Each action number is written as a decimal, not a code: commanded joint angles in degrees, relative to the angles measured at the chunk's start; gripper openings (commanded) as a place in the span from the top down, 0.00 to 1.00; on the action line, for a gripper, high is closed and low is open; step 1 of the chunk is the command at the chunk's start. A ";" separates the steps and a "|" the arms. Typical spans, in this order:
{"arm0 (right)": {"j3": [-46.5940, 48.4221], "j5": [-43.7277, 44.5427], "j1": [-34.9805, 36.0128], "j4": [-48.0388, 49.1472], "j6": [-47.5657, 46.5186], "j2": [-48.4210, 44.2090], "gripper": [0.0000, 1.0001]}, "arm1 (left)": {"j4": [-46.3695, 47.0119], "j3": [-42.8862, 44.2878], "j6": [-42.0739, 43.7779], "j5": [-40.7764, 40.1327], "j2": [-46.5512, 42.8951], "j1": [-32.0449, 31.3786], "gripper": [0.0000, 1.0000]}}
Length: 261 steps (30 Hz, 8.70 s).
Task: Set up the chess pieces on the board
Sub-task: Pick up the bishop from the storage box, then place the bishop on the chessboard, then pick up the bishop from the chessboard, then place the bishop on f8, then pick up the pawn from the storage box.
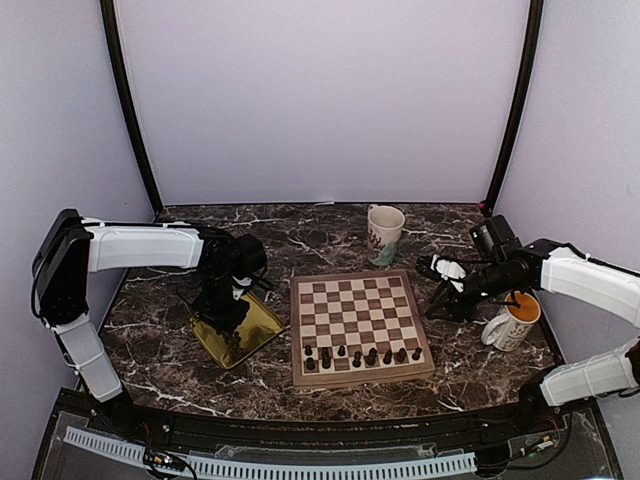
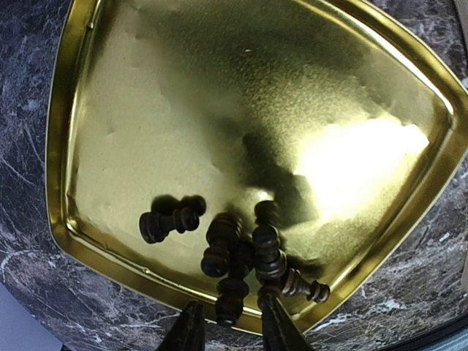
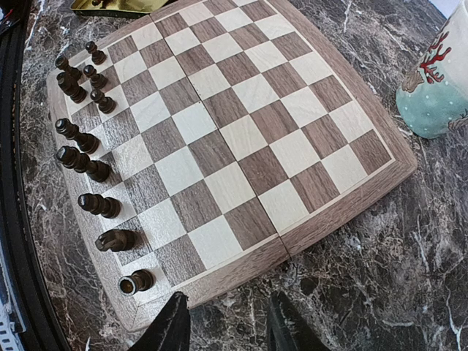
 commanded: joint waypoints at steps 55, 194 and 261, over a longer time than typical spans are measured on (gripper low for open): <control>0.50 -0.18 -0.28 0.60 0.93 2.84 0.64 | 7.66 24.88 19.45 12.07 5.00 -4.32 0.96; 36.17 9.60 36.59 -13.89 -1.70 39.62 0.91 | 31.20 14.66 16.99 0.81 -2.95 10.70 0.58; 10.99 -1.98 8.08 5.63 -0.26 11.14 0.68 | 8.14 14.81 11.19 -6.67 13.26 13.35 0.68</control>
